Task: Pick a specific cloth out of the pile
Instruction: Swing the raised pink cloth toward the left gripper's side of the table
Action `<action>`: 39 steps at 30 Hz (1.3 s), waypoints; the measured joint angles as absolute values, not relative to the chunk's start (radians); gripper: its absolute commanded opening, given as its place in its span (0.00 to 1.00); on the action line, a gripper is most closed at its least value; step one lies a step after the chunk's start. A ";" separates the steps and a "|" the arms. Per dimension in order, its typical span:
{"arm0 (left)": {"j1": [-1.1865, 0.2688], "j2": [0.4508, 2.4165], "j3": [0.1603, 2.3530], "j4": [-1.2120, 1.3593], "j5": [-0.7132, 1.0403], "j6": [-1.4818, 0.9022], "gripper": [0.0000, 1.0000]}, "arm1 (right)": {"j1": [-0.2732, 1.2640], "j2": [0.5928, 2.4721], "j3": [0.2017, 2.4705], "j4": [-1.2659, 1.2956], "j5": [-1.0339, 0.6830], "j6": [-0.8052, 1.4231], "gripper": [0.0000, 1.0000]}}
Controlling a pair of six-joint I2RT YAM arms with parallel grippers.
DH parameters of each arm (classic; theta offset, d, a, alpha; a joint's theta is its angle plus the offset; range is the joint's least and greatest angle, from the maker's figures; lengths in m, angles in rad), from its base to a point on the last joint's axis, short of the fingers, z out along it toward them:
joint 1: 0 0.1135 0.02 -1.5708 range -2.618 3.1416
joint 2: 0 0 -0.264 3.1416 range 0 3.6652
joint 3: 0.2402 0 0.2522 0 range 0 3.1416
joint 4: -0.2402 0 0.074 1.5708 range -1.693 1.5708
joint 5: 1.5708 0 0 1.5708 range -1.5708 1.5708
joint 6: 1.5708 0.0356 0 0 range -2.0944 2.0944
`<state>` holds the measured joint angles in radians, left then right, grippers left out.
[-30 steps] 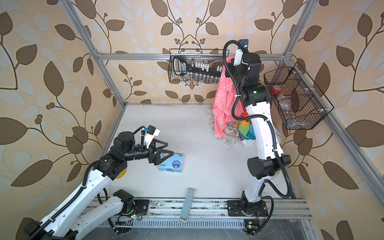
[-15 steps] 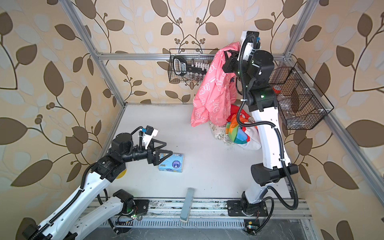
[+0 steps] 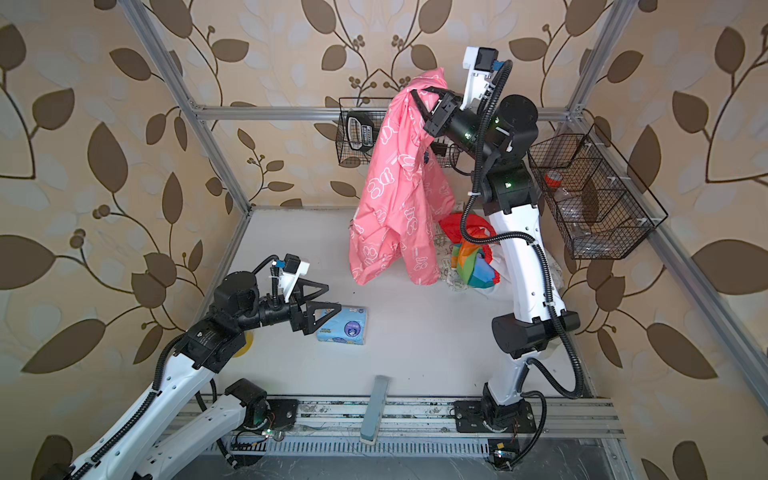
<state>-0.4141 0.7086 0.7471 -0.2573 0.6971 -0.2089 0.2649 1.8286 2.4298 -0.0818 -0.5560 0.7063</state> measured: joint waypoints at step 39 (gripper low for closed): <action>-0.460 0.557 0.690 -0.182 0.699 -0.180 0.99 | 0.551 2.371 2.549 0.535 -0.594 0.825 0.00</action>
